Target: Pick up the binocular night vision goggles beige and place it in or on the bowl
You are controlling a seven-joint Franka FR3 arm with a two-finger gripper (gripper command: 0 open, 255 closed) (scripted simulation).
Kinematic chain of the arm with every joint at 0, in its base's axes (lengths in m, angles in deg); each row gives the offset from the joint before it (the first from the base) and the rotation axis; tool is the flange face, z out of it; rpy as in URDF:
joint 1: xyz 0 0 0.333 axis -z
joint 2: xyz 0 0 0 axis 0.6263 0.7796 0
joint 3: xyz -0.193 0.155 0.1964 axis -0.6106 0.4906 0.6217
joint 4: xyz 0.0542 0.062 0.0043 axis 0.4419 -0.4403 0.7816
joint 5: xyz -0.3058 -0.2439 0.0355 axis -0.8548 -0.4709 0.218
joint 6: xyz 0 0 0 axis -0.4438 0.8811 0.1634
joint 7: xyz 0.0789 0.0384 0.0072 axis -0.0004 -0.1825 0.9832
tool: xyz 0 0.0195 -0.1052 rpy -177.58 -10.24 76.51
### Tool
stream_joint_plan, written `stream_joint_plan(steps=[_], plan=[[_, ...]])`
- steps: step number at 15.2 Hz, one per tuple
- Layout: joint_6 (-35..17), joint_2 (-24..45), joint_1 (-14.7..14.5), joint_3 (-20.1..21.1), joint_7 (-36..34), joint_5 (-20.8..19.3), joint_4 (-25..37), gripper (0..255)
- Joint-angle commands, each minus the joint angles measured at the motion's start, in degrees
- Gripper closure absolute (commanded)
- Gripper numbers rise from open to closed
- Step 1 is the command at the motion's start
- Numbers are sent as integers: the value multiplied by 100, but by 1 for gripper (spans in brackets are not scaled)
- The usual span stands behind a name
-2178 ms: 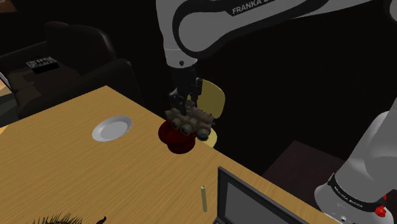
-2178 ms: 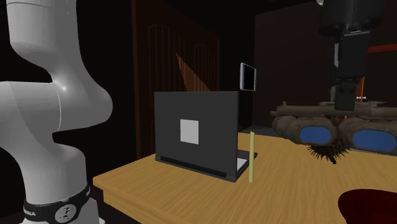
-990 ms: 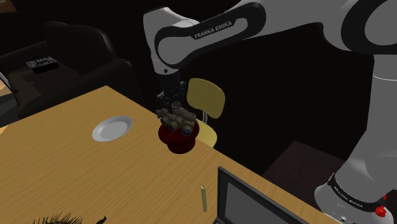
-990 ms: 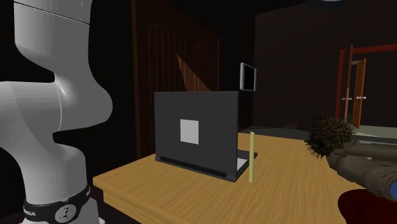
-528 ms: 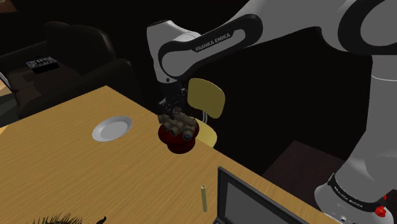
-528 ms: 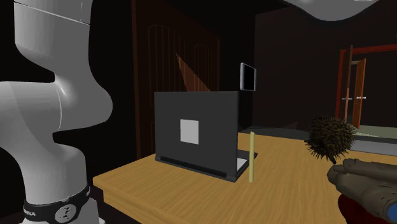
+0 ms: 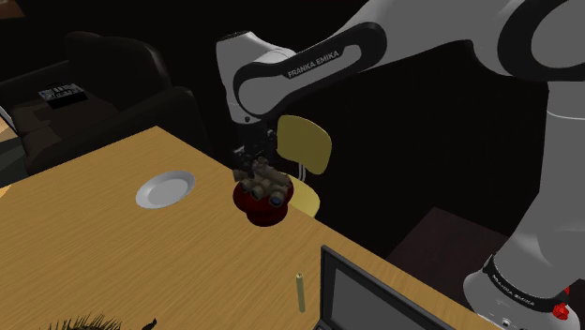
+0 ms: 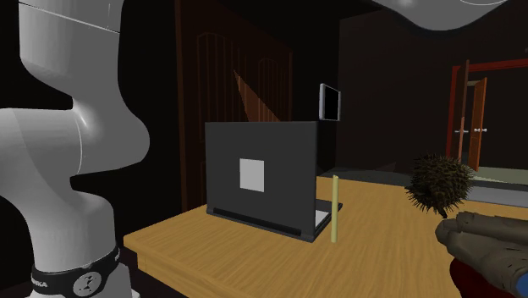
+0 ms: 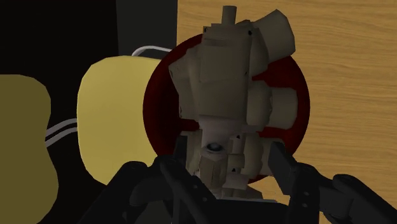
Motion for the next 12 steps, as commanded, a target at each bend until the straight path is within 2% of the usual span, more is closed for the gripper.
stream_joint_plan(steps=[1,5,9,12], plan=[[-9,11,-3,3,-2,4,-27,0],[14,27,-2,-1,7,0,12,0],[687,-96,-24,38,65,76,576,0],[687,-96,-23,38,65,76,576,0]])
